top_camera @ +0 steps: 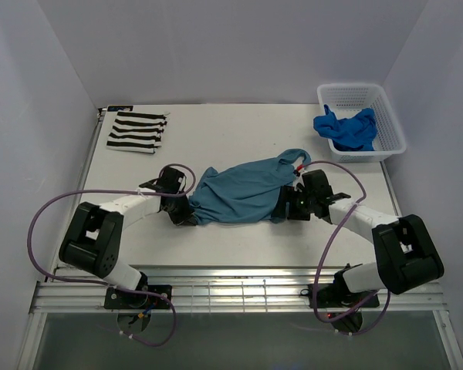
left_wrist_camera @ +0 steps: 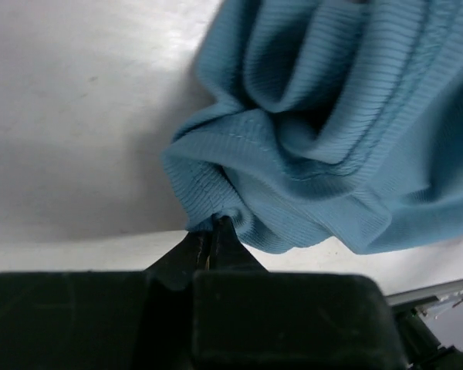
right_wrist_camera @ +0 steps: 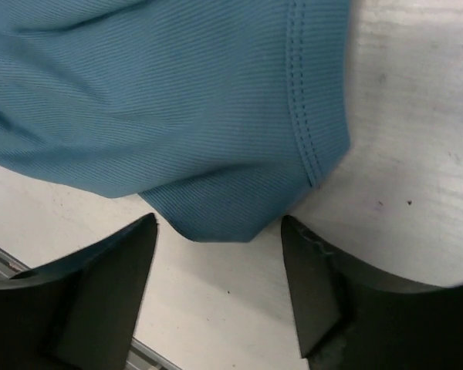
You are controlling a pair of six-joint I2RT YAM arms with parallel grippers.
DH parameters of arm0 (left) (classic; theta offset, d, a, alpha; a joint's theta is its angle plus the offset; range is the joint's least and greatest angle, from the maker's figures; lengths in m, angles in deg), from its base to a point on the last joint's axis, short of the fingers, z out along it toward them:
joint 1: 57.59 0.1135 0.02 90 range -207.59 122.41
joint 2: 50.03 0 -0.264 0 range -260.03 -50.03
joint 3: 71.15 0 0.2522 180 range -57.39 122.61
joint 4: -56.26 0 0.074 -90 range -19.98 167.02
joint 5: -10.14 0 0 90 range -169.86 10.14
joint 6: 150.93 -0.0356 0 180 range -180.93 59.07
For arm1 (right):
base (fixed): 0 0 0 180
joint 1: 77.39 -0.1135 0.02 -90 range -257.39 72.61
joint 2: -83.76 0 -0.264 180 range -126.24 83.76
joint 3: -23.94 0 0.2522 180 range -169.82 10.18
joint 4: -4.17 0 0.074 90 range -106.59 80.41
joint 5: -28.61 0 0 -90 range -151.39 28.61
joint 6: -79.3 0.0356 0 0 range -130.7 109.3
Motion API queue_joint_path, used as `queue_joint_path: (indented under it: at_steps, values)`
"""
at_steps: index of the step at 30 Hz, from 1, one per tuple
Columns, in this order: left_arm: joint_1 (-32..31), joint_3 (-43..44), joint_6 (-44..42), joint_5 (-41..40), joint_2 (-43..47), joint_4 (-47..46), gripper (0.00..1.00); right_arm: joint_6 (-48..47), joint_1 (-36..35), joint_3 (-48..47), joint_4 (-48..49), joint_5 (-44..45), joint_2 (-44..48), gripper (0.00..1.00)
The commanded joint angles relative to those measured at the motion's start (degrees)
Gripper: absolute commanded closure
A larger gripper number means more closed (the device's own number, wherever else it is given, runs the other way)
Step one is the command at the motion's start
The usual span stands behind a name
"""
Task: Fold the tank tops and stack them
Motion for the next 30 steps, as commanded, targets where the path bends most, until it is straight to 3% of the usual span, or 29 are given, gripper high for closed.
queue_joint_path:
  at_steps: [1, 2, 5, 14, 21, 26, 30]
  values:
    - [-0.08, -1.06, -1.80, -4.88, -5.70, -2.41, 1.00, 0.71, -0.35, 0.00, -0.16, 1.26, -2.58, 0.34]
    - [-0.08, -0.54, -1.98, -5.41, -6.22, -2.50, 1.00, 0.88, -0.35, -0.08, -0.07, 1.26, -2.75, 0.52]
    - [-0.08, 1.31, -1.98, -6.29, -4.92, -2.06, 1.00, 0.45, -0.52, -1.31, -1.29, 0.99, -1.36, 0.92]
    - [0.01, 7.98, -0.57, -23.07, 16.61, 5.06, 1.00, -8.86, -0.35, -17.73, -18.59, 5.47, 11.81, 0.92]
    - [0.01, 18.00, -0.93, -24.04, 27.95, 10.24, 1.00, -11.68, -0.09, -33.37, -32.48, 8.20, 18.77, 0.92]
    - [0.01, 27.66, -2.76, -24.40, 34.54, 13.06, 1.00, -14.58, -0.08, -46.63, -38.38, 3.55, 22.20, 0.92]
    - [0.01, 37.67, -4.43, -21.25, 37.62, 12.80, 1.00, -17.04, -0.08, -55.33, -41.28, -7.93, 23.70, 0.92]
